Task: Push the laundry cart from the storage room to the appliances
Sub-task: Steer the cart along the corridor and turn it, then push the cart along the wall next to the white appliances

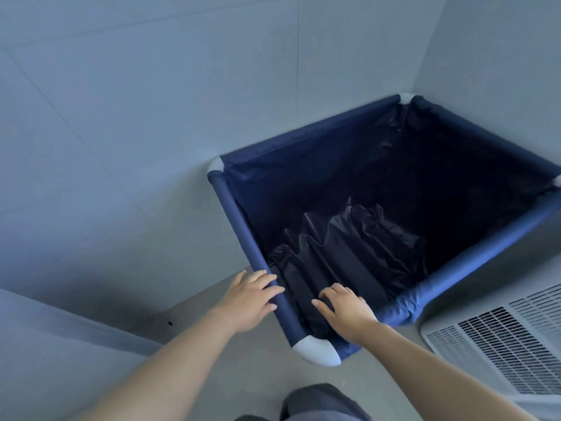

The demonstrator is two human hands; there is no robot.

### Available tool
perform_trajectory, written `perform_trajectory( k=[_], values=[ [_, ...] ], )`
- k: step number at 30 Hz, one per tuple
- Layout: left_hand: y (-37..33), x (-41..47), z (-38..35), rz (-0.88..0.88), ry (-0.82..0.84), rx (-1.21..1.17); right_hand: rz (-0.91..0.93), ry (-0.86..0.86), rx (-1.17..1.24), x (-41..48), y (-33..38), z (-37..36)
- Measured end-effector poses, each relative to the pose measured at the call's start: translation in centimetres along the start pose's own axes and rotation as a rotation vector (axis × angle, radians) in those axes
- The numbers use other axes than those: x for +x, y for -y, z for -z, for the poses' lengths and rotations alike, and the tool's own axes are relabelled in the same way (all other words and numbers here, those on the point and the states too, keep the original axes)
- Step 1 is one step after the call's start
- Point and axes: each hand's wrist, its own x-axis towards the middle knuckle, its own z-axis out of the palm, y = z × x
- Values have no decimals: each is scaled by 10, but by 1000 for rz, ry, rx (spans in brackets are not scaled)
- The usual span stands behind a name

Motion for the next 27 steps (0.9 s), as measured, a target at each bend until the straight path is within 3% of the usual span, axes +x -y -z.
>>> perform_trajectory(
  k=[8,21,27],
  values=[
    [52,47,23,-124,68,60,-130,-6,61,11,30,2],
    [147,114,52,-588,108,253,-560,-207,296,44,140,-43],
    [161,138,62,-595,113,286,-623,-270,198,45,153,-59]
  ],
)
